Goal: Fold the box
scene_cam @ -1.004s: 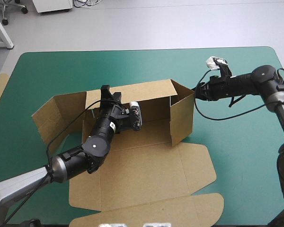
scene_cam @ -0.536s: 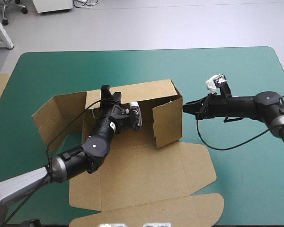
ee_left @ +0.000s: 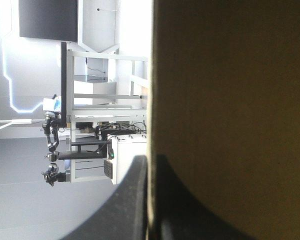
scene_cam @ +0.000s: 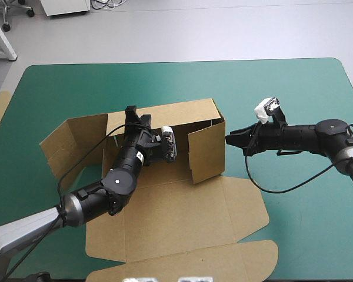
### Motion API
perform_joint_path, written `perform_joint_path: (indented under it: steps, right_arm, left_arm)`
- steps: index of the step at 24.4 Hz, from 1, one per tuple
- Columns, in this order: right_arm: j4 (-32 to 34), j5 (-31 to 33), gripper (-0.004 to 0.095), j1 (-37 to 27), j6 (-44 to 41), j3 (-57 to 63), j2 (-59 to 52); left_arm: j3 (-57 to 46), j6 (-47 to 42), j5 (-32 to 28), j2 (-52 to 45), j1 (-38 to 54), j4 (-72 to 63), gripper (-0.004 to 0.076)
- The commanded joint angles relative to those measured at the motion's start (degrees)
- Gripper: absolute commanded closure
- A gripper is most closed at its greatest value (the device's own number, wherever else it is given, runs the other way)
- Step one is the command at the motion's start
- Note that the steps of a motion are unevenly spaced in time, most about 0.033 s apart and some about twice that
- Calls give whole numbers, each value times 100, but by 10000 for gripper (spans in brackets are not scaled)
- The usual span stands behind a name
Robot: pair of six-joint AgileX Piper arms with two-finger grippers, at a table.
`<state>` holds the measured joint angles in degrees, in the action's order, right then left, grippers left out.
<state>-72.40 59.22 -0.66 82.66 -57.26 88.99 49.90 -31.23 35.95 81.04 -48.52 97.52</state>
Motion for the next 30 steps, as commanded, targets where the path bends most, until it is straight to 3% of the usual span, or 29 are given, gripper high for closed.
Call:
perform_joint_path:
  steps: [1, 2, 5, 10, 13, 15, 25, 30]
  right_arm:
    - [-366, 201, 576, 22, 93, -130, -245]
    - [-366, 141, 505, 22, 105, -130, -245]
    - [-350, -30, 427, 22, 187, -130, -245]
    - [-94, -545, 424, 263, -31, -338, -245]
    - [1183, -1007, 424, 912, -994, -815, -245]
    - [1477, -1016, 424, 1053, -1349, -1021, -245]
    - [2066, -1004, 424, 1056, -2659, -1697, -224]
    - [2340, -1098, 424, 1056, -2848, -1745, -220]
  left_arm:
    - [145, -135, 104, -190, -21, 383, 734]
    - [145, -135, 104, -190, -21, 383, 734]
    - [145, -135, 104, -190, -21, 383, 734]
    - [145, -135, 104, -190, -21, 383, 734]
    - [145, -135, 104, -190, -21, 383, 734]
    - [145, -135, 104, -190, -21, 383, 734]
    - [145, -135, 28, -190, -21, 383, 734]
    - [145, -135, -20, -190, -21, 383, 734]
